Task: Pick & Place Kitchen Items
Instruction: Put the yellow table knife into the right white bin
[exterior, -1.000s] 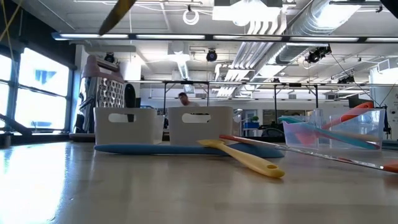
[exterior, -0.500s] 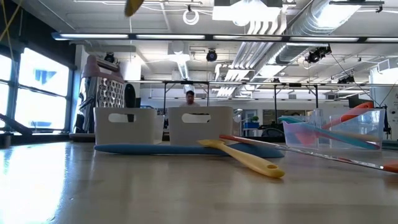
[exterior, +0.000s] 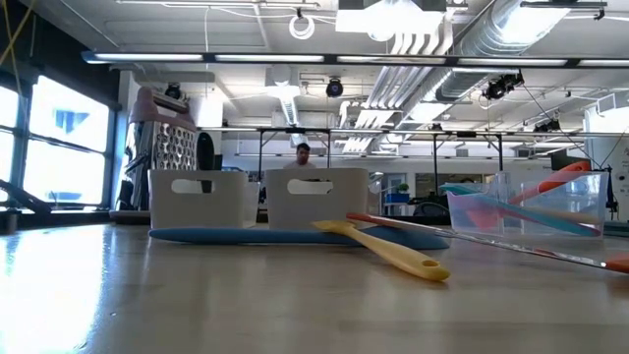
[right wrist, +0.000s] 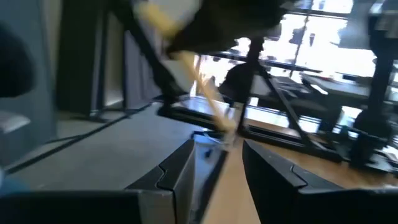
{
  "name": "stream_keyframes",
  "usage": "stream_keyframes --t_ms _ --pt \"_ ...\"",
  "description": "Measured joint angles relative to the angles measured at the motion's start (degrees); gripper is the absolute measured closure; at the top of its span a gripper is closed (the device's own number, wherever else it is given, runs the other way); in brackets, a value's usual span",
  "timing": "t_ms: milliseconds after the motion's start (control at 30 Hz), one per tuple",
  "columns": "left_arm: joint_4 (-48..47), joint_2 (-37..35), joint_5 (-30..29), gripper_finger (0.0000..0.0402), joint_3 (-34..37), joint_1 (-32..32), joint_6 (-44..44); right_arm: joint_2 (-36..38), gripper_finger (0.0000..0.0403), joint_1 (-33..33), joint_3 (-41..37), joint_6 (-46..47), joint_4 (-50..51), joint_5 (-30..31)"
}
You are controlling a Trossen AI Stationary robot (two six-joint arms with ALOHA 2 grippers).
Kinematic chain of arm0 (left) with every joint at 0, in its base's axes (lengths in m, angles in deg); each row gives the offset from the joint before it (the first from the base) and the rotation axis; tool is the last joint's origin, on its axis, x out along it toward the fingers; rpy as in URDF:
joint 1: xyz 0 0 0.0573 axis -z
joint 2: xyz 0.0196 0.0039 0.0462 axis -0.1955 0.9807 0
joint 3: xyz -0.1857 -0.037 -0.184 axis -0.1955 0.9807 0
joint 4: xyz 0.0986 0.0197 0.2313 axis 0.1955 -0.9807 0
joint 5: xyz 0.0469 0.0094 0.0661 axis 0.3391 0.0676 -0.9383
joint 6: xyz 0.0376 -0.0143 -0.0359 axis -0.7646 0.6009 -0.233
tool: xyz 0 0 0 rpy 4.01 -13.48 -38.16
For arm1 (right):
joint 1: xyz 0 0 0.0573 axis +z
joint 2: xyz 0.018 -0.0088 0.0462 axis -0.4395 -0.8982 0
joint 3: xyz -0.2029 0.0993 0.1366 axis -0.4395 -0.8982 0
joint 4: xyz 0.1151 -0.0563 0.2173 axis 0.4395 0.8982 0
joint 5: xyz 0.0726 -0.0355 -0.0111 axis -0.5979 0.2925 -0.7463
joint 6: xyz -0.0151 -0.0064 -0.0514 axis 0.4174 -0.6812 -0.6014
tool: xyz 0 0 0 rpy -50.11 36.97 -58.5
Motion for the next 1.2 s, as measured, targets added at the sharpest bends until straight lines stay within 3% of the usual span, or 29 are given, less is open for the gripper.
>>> stream_keyframes --t_ms 200,467,1000,1200 --pt "2.52 0.41 3.15 0.0329 0.04 -0.03 -2.38 -0.02 0.0277 -2.77 0.0 1.08 -1.44 -0.13" --pt "3.3 1.3 3.38 0.0329 -0.07 -1.2 -2.86 -0.02 0.0277 -4.69 0.02 1.62 -1.63 -10.28" --pt "3.38 1.68 6.9 0.0329 0.04 -3.97 -4.06 -0.04 0.0277 -5.76 0.02 1.14 1.03 -13.2" --pt "6.61 2.26 11.89 0.0329 -0.02 -5.63 -5.69 -0.04 0.0277 -6.96 0.02 1.51 2.17 -13.98"
